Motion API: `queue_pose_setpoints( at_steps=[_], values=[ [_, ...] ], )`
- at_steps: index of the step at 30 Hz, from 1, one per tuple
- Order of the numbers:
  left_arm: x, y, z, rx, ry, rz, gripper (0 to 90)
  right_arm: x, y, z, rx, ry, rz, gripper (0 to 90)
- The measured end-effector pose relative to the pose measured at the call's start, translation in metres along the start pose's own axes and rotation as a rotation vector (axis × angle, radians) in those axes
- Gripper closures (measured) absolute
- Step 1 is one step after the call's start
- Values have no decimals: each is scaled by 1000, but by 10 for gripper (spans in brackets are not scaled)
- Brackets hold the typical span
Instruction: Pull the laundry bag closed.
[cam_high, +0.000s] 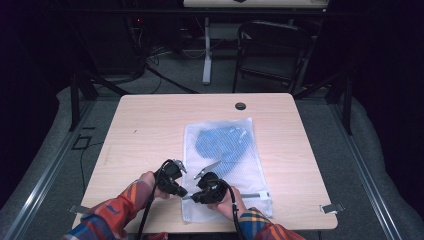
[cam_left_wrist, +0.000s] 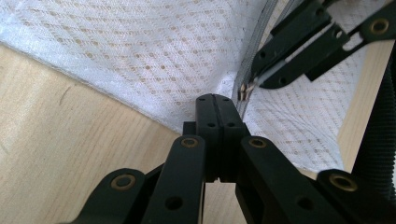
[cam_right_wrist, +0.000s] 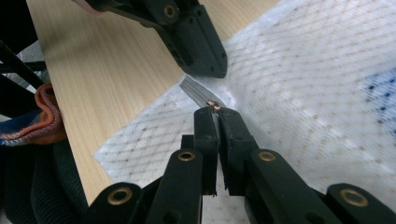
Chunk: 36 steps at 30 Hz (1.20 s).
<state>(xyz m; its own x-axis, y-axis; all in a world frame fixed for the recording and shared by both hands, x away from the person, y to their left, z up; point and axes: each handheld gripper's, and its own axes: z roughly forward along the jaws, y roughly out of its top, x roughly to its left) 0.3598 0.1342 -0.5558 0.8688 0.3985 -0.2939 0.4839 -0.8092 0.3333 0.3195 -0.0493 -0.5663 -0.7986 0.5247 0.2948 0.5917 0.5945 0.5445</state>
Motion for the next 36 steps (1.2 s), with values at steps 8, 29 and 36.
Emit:
queue_pose_setpoints(
  at_steps=[8,29,36],
  values=[
    [0,0,0,3,3,-1,900,-2,-2,-4,9,-9,6,869],
    [-7,2,-2,-52,-28,14,900,-4,-6,-5,24,-36,-17,868],
    [-14,7,5,2,10,58,900,-3,-7,-5,17,-45,-26,868]
  ],
)
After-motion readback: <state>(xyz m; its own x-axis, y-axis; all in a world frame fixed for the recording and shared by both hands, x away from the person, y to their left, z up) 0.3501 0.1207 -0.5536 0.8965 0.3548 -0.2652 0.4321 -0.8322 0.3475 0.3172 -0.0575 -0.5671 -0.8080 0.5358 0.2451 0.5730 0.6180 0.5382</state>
